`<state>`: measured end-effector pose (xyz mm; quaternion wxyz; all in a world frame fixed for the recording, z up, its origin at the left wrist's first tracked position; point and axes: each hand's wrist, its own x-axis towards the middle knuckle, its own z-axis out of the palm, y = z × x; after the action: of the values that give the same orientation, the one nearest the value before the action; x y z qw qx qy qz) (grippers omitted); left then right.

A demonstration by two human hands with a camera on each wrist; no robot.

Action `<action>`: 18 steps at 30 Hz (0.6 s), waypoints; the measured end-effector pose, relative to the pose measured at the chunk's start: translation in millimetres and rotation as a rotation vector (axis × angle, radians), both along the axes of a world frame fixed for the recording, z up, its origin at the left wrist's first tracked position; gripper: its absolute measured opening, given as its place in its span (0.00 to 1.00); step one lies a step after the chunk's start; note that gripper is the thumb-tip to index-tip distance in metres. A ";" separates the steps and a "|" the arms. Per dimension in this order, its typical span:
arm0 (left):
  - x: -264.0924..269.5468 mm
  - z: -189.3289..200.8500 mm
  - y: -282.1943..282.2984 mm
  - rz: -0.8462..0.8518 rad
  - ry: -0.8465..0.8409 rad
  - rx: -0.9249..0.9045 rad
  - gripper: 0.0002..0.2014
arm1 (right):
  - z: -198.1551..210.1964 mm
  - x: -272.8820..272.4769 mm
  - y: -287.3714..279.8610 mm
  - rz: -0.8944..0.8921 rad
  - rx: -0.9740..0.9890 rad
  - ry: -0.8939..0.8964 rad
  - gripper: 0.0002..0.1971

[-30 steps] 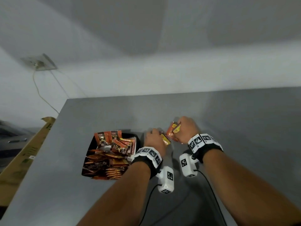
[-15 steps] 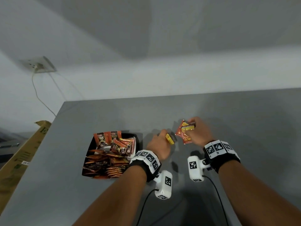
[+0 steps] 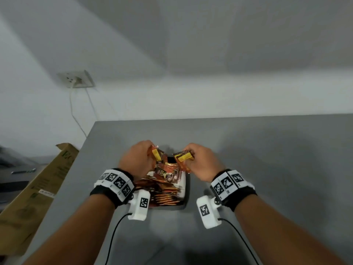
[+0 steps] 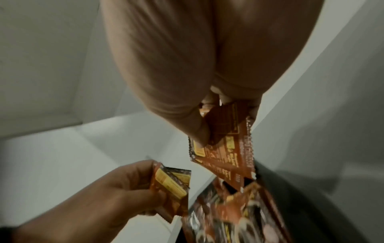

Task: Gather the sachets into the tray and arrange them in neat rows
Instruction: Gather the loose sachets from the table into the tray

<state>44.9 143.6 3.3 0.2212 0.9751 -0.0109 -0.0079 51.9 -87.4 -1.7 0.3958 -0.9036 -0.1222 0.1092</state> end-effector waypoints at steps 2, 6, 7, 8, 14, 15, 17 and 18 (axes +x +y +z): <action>-3.5 -10.7 12.3 -0.041 0.056 0.117 0.06 | -4.7 -3.0 27.2 0.058 -0.065 -0.019 0.08; -13.1 -33.9 22.7 -0.108 0.172 0.281 0.17 | -26.8 -9.1 68.5 0.140 -0.195 -0.068 0.12; -15.4 -38.7 24.2 -0.132 0.192 0.296 0.19 | -34.8 -10.4 75.2 0.159 -0.196 -0.063 0.13; -18.2 -41.4 25.3 -0.156 0.213 0.308 0.19 | -42.2 -11.7 80.1 0.168 -0.203 -0.061 0.14; -25.9 -42.3 45.3 -0.327 0.245 0.299 0.36 | -58.9 -20.0 89.6 0.121 -0.420 -0.144 0.25; -28.4 -41.0 48.7 -0.364 0.255 0.296 0.41 | -59.0 -20.7 90.3 0.117 -0.423 -0.142 0.28; -31.8 -40.2 55.2 -0.408 0.250 0.269 0.46 | -58.6 -20.5 92.4 0.111 -0.436 -0.132 0.31; -32.0 -40.7 58.0 -0.416 0.234 0.243 0.44 | -56.9 -20.0 93.6 0.115 -0.449 -0.124 0.32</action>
<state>12.9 201.6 -37.4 0.0962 0.9638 -0.1842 -0.1669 31.9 6.2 -58.6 0.1697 -0.9655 -0.1699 0.1004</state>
